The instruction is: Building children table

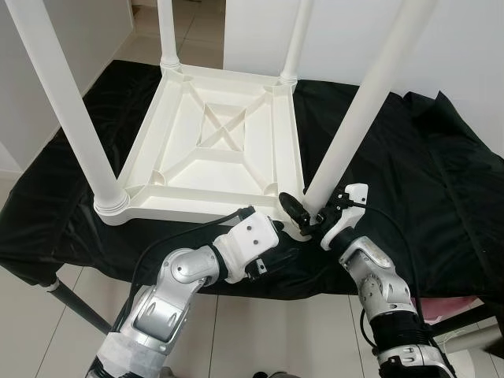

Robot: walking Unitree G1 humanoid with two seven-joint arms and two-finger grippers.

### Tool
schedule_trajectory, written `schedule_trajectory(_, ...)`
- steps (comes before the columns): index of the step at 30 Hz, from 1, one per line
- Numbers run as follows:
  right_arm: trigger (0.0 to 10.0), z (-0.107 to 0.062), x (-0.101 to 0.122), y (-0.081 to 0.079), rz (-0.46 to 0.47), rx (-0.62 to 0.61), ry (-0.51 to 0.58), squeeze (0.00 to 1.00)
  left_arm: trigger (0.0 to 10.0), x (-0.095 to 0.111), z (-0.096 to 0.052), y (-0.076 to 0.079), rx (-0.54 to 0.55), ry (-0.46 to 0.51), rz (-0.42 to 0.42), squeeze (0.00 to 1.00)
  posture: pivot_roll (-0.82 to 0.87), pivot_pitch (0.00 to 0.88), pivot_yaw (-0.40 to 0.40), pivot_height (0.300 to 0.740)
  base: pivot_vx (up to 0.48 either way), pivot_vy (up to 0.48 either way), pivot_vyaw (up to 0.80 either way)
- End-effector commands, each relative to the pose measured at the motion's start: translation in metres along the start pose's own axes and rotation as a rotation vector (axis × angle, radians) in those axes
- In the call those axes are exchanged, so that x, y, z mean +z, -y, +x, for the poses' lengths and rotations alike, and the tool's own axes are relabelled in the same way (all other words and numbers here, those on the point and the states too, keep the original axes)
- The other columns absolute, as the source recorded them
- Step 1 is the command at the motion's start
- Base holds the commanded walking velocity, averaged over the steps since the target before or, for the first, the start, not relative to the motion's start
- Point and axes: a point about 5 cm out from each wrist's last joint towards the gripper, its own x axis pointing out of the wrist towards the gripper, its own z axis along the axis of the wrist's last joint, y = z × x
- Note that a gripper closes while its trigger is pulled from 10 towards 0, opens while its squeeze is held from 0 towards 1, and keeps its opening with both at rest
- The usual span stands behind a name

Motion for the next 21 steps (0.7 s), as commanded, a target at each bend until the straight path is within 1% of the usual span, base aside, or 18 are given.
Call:
schedule_trajectory(1, 10.0, 0.001, 0.005, 0.001, -0.045, 0.016, 0.003, 0.0, 10.0, -0.001, 0.002, 0.001, 0.054, -0.005, -0.008, 0.0, 0.02, 0.083, -0.07, 0.74, 0.0, 0.0, 0.0)
schedule_trajectory(3, 10.0, 0.0, 0.011, 0.005, -0.131, 0.038, -0.008, 0.0, 10.0, -0.002, 0.001, 0.002, 0.053, -0.005, -0.01, 0.0, 0.02, 0.085, -0.07, 0.74, 0.0, 0.0, 0.0)
schedule_trajectory(4, 10.0, 0.0, 0.011, 0.005, -0.131, 0.038, -0.008, 0.0, 10.0, -0.002, 0.001, 0.002, 0.053, -0.005, -0.01, 0.0, 0.02, 0.085, -0.07, 0.74, 0.0, 0.0, 0.0)
schedule_trajectory(6, 10.0, -0.002, 0.018, 0.007, -0.214, 0.058, -0.008, 0.0, 10.0, -0.002, 0.001, 0.003, 0.053, -0.006, -0.013, 0.0, 0.03, 0.09, -0.072, 0.74, 0.0, 0.0, 0.0)
schedule_trajectory(10, 10.0, -0.005, 0.022, 0.005, -0.287, 0.112, -0.02, 0.0, 10.0, -0.002, 0.0, 0.004, 0.054, -0.007, -0.016, 0.0, 0.03, 0.096, -0.072, 0.74, 0.0, 0.0, 0.0)
schedule_trajectory(11, 5.0, -0.006, 0.021, 0.005, -0.301, 0.123, -0.028, 0.0, 10.0, -0.002, 0.0, 0.004, 0.052, -0.006, -0.018, 0.0, 0.02, 0.096, -0.072, 0.74, 0.0, 0.0, 0.0)
schedule_trajectory(12, 2.7, -0.007, 0.02, 0.005, -0.307, 0.126, -0.031, 0.0, 10.0, -0.002, 0.0, 0.005, 0.052, -0.006, -0.018, 0.0, 0.02, 0.099, -0.07, 0.74, 0.0, 0.0, 0.0)
schedule_trajectory(13, 1.0, -0.007, 0.02, 0.005, -0.305, 0.131, -0.031, 0.0, 10.0, -0.002, 0.0, 0.005, 0.051, -0.007, -0.019, 0.0, 0.02, 0.099, -0.07, 0.74, 0.0, 0.0, 0.0)
schedule_trajectory(16, 1.0, -0.007, 0.019, 0.005, -0.303, 0.135, -0.03, 0.0, 10.0, -0.002, 0.0, 0.005, 0.051, -0.007, -0.019, 0.0, 0.02, 0.099, -0.07, 0.74, 0.0, 0.0, 0.0)
schedule_trajectory(17, 0.0, -0.007, 0.019, 0.005, -0.303, 0.136, -0.03, 0.0, 10.0, -0.002, 0.0, 0.005, 0.051, -0.007, -0.02, 0.0, 0.02, 0.1, -0.071, 0.74, 0.0, 0.0, 0.0)
schedule_trajectory(21, 0.0, -0.007, 0.015, 0.004, -0.308, 0.14, -0.037, 0.0, 10.0, -0.003, 0.0, 0.005, 0.052, -0.008, -0.02, 0.0, 0.02, 0.098, -0.076, 0.74, 0.0, 0.0, 0.0)
